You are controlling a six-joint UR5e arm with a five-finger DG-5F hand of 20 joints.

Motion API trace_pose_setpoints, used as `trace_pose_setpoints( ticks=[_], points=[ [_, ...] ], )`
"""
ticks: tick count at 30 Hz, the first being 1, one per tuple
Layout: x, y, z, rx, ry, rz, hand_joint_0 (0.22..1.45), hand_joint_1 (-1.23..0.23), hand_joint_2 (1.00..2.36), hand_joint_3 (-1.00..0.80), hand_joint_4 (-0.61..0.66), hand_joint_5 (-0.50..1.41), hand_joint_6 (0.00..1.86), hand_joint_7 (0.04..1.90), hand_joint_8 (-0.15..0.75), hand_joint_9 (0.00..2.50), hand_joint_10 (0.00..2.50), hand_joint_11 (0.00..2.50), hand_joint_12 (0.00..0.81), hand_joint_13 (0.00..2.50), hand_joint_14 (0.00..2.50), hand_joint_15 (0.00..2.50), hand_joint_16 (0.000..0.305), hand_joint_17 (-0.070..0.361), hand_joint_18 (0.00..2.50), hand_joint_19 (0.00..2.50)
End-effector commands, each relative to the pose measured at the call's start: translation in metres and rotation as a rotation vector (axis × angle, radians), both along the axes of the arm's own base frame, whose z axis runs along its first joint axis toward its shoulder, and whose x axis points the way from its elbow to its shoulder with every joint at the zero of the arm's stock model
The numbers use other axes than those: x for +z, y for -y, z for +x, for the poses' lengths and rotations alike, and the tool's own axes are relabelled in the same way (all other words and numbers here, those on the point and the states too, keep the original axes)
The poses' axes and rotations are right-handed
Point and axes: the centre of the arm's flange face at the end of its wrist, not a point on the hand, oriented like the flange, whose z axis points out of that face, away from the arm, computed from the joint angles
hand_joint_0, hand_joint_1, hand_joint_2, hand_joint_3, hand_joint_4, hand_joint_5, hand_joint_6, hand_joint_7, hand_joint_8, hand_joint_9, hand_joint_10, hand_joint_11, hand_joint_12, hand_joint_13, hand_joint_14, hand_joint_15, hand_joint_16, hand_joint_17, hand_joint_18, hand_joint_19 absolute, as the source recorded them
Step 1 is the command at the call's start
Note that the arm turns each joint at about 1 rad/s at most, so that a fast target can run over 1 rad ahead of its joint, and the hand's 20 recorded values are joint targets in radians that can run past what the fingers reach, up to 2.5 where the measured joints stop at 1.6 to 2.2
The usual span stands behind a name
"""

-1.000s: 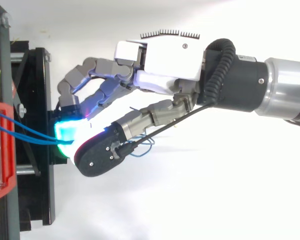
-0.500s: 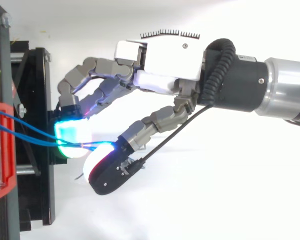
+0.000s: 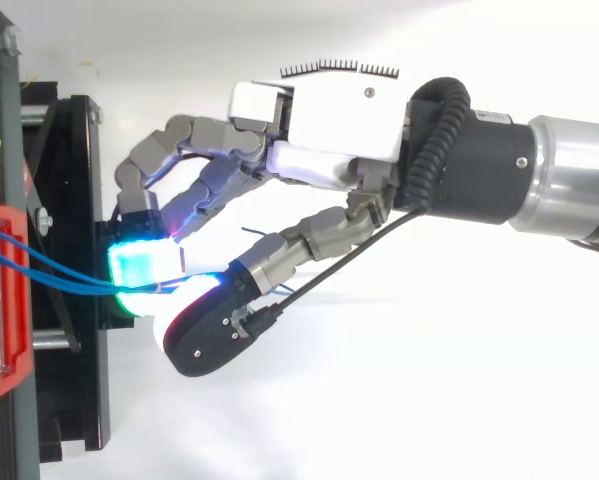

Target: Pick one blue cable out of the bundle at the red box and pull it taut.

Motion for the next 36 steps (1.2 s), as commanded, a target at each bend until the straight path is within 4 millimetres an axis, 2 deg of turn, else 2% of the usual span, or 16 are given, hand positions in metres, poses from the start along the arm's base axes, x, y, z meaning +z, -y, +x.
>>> trace_pose_setpoints(
  ticks=[1, 6, 11, 20, 24, 27, 29, 31, 33, 36],
  points=[
    [0.0, 0.0002, -0.0001, -0.002, -0.001, 0.0, 0.5, -0.73, 1.0, -0.5, -0.1, -0.23, 0.96, 0.97, 0.166, 0.9, 0.01, 1.04, 0.373, 0.66, 0.01, 0.46, 0.051, 0.116, 0.57, 0.35],
    [0.0, 0.0001, -0.0001, 0.0, -0.001, 0.0, 0.47, -0.79, 1.0, -0.5, -0.09, -0.23, 0.96, 0.97, 0.172, 0.88, 0.01, 1.04, 0.381, 0.65, 0.01, 0.46, 0.055, 0.123, 0.57, 0.35],
    [-0.0008, 0.0002, -0.0004, -0.002, -0.002, 0.0, 0.43, -0.76, 1.0, -0.5, -0.08, -0.23, 0.96, 0.93, 0.183, 0.89, 0.01, 1.05, 0.393, 0.67, 0.01, 0.47, 0.057, 0.129, 0.58, 0.36],
    [-0.0008, 0.0001, -0.0004, 0.0, -0.002, -0.001, 0.42, -0.78, 1.0, -0.5, -0.05, -0.22, 0.96, 0.91, 0.203, 0.9, 0.01, 1.04, 0.404, 0.67, 0.01, 0.48, 0.059, 0.133, 0.58, 0.36],
    [0.0, 0.0001, -0.0001, 0.0, -0.001, -0.001, 0.58, -0.78, 1.0, -0.48, -0.09, -0.22, 0.94, 1.02, 0.153, 0.88, 0.01, 1.07, 0.355, 0.63, 0.02, 0.47, 0.049, 0.109, 0.51, 0.39],
    [-0.0008, 0.0001, -0.0004, 0.0, -0.002, -0.001, 0.62, -0.76, 1.02, -0.3, -0.11, -0.21, 0.94, 1.03, 0.15, 0.89, 0.01, 1.06, 0.355, 0.64, 0.02, 0.47, 0.048, 0.108, 0.52, 0.38],
    [0.0, 0.0001, -0.0001, 0.0, -0.001, 0.0, 0.63, -0.77, 1.02, -0.28, -0.12, -0.21, 0.94, 1.04, 0.154, 0.89, 0.01, 1.06, 0.354, 0.65, 0.02, 0.47, 0.048, 0.108, 0.53, 0.39],
    [0.0, 0.0012, -0.0002, -0.002, -0.001, 0.0, 0.69, -0.83, 1.01, -0.33, -0.12, -0.21, 0.94, 1.06, 0.151, 0.88, 0.01, 1.05, 0.353, 0.66, 0.02, 0.46, 0.048, 0.107, 0.57, 0.34],
    [0.0001, 0.0, 0.0001, 0.0, 0.001, 0.0, 0.76, -0.87, 1.0, -0.49, -0.11, -0.22, 0.95, 1.0, 0.148, 0.86, 0.01, 1.03, 0.353, 0.66, 0.01, 0.43, 0.047, 0.106, 0.58, 0.29],
    [0.0001, 0.0, 0.0001, 0.0, 0.001, 0.0, 0.77, -0.89, 1.0, -0.5, -0.11, -0.21, 0.95, 0.99, 0.146, 0.86, 0.01, 1.01, 0.35, 0.66, 0.02, 0.42, 0.046, 0.104, 0.6, 0.26]
  ],
)
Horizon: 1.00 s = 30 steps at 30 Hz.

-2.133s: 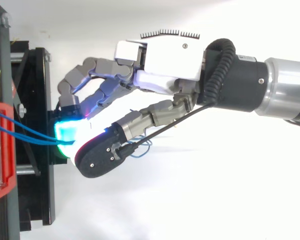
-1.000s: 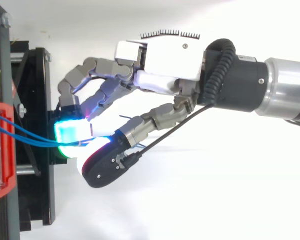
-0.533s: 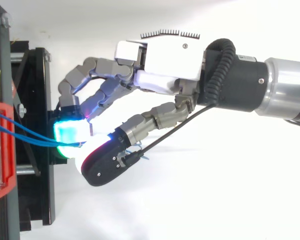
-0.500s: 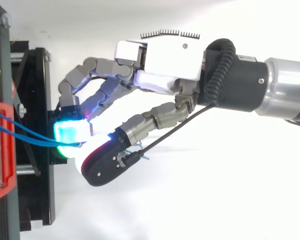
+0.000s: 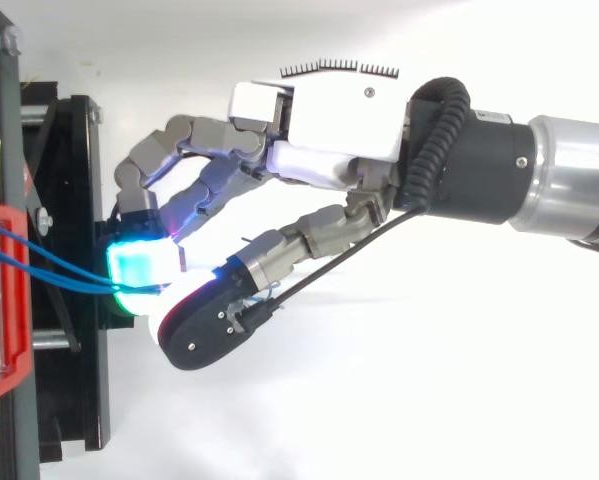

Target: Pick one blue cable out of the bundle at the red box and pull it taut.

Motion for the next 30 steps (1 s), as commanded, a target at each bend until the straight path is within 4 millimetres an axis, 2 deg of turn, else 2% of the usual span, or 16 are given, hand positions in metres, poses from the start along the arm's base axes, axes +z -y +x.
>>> trace_pose_setpoints(
  ticks=[1, 9, 13, 20, 30],
  points=[
    [0.0, -0.0001, -0.0001, 0.0, -0.001, 0.0, 0.77, -0.89, 1.0, -0.5, -0.11, -0.21, 0.95, 0.99, 0.142, 0.86, 0.01, 1.0, 0.35, 0.66, 0.02, 0.41, 0.046, 0.104, 0.61, 0.26],
    [0.0, 0.002, -0.0003, 0.0, -0.001, 0.0, 0.66, -1.03, 1.0, -0.5, -0.17, -0.21, 0.95, 1.02, 0.129, 0.87, 0.01, 1.0, 0.333, 0.66, 0.02, 0.42, 0.044, 0.098, 0.62, 0.28],
    [0.0001, 0.0008, 0.0, 0.002, 0.001, 0.0, 0.62, -1.05, 1.0, -0.5, -0.17, -0.21, 0.95, 1.02, 0.131, 0.87, 0.01, 1.0, 0.334, 0.67, 0.01, 0.43, 0.043, 0.098, 0.63, 0.28],
    [0.0, 0.001, -0.0002, 0.0, -0.001, 0.0, 0.5, -0.95, 1.0, -0.5, -0.12, -0.21, 0.96, 0.98, 0.165, 1.0, 0.01, 1.14, 0.361, 0.73, 0.02, 0.48, 0.049, 0.109, 0.68, 0.34],
    [0.0, 0.001, -0.0002, 0.0, -0.001, 0.0, 0.47, -0.88, 1.0, -0.5, -0.08, -0.22, 0.95, 0.94, 0.171, 1.13, 0.0, 1.34, 0.377, 0.78, 0.02, 0.52, 0.052, 0.118, 0.7, 0.37]
  ],
)
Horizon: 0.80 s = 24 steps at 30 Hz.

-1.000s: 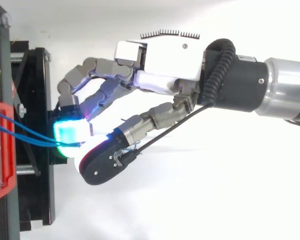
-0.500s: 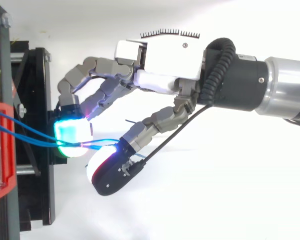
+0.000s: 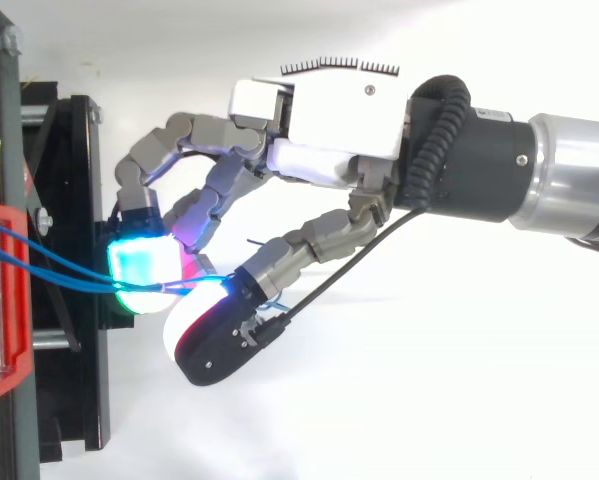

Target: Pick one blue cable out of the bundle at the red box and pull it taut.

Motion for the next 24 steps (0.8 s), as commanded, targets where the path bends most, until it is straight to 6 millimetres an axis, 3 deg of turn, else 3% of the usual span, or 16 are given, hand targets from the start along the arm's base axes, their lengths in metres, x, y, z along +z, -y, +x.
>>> trace_pose_setpoints(
  ticks=[1, 14, 24],
  points=[
    [0.0, -0.0002, 0.0, 0.001, 0.0, 0.0, 0.47, -0.88, 1.0, -0.5, -0.08, -0.22, 0.95, 0.93, 0.171, 1.14, 0.0, 1.35, 0.377, 0.78, 0.02, 0.53, 0.052, 0.118, 0.7, 0.37],
    [0.0, -0.0012, 0.0001, 0.001, 0.0, 0.0, 0.58, -0.73, 1.0, -0.5, -0.07, -0.21, 0.94, 0.99, 0.135, 1.22, 0.15, 1.48, 0.36, 0.84, 0.02, 0.59, 0.048, 0.107, 0.68, 0.43],
    [0.0002, -0.0012, 0.0003, 0.001, 0.001, 0.0, 0.7, -0.83, 1.0, -0.5, -0.06, -0.2, 0.94, 0.98, 0.151, 1.19, 0.18, 1.49, 0.357, 0.86, 0.02, 0.59, 0.046, 0.103, 0.73, 0.4]
  ],
)
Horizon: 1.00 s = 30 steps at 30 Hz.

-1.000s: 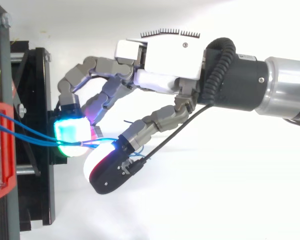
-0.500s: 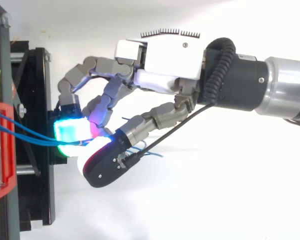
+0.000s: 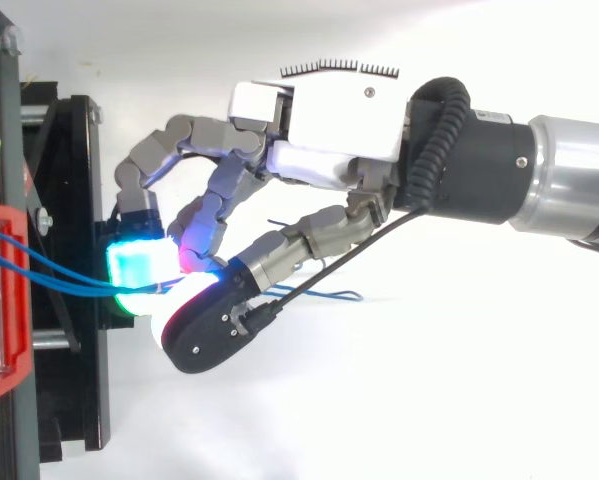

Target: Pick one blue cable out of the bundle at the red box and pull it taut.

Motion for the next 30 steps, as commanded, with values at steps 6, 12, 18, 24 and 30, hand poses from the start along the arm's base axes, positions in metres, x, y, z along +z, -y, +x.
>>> trace_pose_setpoints(
  ticks=[6, 12, 18, 24, 30],
  points=[
    [0.0002, -0.0001, 0.0002, 0.0, 0.001, 0.0, 0.75, -0.9, 1.0, -0.5, -0.07, -0.2, 0.94, 0.98, 0.135, 1.16, 0.2, 1.48, 0.352, 0.87, 0.02, 0.58, 0.044, 0.099, 0.75, 0.35],
    [0.0002, -0.0015, 0.0003, 0.003, 0.001, 0.0, 0.72, -0.97, 1.0, -0.5, -0.17, -0.23, 0.95, 0.99, 0.104, 1.05, 0.14, 1.43, 0.342, 0.79, 0.02, 0.57, 0.043, 0.096, 0.72, 0.34],
    [0.0002, -0.0015, 0.0003, 0.003, 0.001, 0.0, 0.55, -1.04, 1.0, -0.5, -0.14, -0.24, 0.96, 0.97, 0.115, 1.01, 0.21, 1.4, 0.351, 0.78, 0.02, 0.58, 0.045, 0.101, 0.72, 0.36],
    [0.0002, -0.0015, 0.0003, 0.003, 0.001, 0.0, 0.43, -0.77, 1.0, -0.5, -0.1, -0.22, 0.96, 0.93, 0.188, 1.06, 0.38, 1.27, 0.402, 0.83, 0.02, 0.58, 0.055, 0.124, 0.78, 0.43],
    [0.0002, -0.0015, 0.0003, 0.003, 0.001, 0.0, 0.47, -0.69, 1.0, -0.5, -0.13, -0.21, 0.95, 0.97, 0.188, 1.1, 0.26, 1.35, 0.392, 0.83, 0.02, 0.61, 0.053, 0.119, 0.76, 0.47]
  ],
)
